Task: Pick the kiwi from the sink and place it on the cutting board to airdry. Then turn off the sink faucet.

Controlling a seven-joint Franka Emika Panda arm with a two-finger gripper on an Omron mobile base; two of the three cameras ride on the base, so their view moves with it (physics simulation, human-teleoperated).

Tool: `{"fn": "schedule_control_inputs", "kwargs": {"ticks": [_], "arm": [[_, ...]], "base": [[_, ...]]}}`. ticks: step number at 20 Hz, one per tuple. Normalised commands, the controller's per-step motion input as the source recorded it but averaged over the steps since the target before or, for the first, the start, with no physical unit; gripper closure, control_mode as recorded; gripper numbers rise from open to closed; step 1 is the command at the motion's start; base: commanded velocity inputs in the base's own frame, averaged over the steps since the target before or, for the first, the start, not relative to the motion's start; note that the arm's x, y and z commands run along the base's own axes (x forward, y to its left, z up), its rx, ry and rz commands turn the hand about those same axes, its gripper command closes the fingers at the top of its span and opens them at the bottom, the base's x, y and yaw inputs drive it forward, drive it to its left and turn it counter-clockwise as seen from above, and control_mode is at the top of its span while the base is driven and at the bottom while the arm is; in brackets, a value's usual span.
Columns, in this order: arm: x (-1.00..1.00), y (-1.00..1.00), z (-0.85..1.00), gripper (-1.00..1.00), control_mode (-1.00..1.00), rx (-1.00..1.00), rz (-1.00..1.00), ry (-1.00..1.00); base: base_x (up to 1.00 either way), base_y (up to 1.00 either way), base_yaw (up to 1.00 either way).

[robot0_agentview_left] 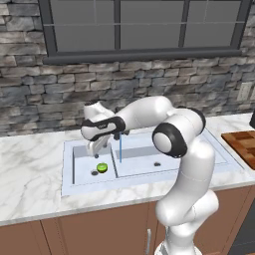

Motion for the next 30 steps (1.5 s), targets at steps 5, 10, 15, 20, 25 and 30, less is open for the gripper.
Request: {"fn": "schedule_control_inputs", "kwargs": {"ticks": [5,10,15,20,25,30], "arm": [[0.06,0.03,-0.1,-1.0,-1.0,0.0,0.01,0.0],[0.01,0.0,-0.08,-1.0,-1.0,0.0,0.02,0.0],[0.06,0.02,-0.11,-1.0,-1.0,0.0,0.02,0.0],[0.08,0.0,-0.12,-1.0,-1.0,0.0,0.02,0.0],[0.08,0.0,-0.13,-1.0,-1.0,0.0,0.01,0.01],[0.08,0.01,-0.11,-1.0,-1.0,0.0,0.01,0.02]], "base": [[0.0,0.0,0.0],[0.0,0.0,0.0],[0.0,0.0,0.0],[0.0,0.0,0.0],[0.0,0.0,0.0],[0.0,0.0,0.0]]}}
